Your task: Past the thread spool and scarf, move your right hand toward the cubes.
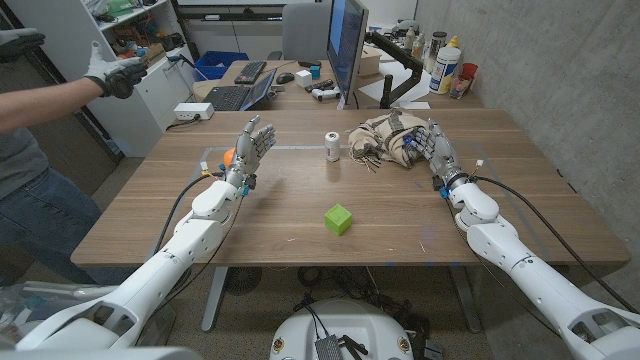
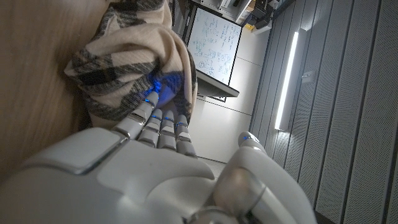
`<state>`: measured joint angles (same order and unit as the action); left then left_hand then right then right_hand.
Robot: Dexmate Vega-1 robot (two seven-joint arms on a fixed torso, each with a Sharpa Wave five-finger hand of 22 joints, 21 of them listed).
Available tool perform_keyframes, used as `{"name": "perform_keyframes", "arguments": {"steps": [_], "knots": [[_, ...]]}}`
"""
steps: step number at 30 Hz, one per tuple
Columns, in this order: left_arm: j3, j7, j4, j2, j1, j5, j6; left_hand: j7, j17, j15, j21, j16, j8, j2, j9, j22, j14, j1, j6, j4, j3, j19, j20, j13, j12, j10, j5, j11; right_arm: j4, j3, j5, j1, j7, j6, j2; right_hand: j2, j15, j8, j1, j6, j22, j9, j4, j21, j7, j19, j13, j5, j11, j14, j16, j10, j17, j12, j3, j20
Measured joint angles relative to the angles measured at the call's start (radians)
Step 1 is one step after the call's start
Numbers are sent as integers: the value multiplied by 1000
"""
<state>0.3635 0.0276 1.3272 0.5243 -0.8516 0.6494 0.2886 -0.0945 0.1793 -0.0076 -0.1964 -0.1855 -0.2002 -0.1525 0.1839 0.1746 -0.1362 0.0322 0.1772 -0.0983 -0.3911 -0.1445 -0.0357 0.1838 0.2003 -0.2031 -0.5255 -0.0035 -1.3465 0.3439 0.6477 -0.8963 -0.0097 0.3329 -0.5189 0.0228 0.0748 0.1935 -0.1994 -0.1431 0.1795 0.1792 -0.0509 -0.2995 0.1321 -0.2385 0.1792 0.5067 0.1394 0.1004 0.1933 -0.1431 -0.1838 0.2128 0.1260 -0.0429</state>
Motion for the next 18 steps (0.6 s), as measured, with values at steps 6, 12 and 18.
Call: {"name": "perform_keyframes", "arguments": {"steps": [6,12,18], "knots": [[1,4,-5,0,4,1,-2,0,0,0,0,0,0,0,0,0,0,0,0,-4,4,0,0,0,0,0,-6,0,-12,-4,0,-12,-6,-1,-6,0,5,0,0,0,0,0,4,4,0,0,0,0,0,5,0,0,0,0,-4,0],[3,9,-11,-1,9,2,-4,0,0,0,0,0,0,0,0,0,0,0,0,-4,4,0,0,0,0,0,-6,0,-23,-8,0,-24,-11,-2,-13,0,5,0,0,0,0,0,4,4,0,0,0,0,0,5,0,0,0,0,-4,0],[4,13,-18,-1,15,2,-6,0,0,0,0,0,0,0,0,0,0,0,0,-4,4,0,0,0,0,0,-6,0,-34,-15,0,-37,-17,-2,-20,4,1,0,-4,0,0,0,7,8,0,-4,0,0,0,14,0,0,0,0,-7,4]]}}
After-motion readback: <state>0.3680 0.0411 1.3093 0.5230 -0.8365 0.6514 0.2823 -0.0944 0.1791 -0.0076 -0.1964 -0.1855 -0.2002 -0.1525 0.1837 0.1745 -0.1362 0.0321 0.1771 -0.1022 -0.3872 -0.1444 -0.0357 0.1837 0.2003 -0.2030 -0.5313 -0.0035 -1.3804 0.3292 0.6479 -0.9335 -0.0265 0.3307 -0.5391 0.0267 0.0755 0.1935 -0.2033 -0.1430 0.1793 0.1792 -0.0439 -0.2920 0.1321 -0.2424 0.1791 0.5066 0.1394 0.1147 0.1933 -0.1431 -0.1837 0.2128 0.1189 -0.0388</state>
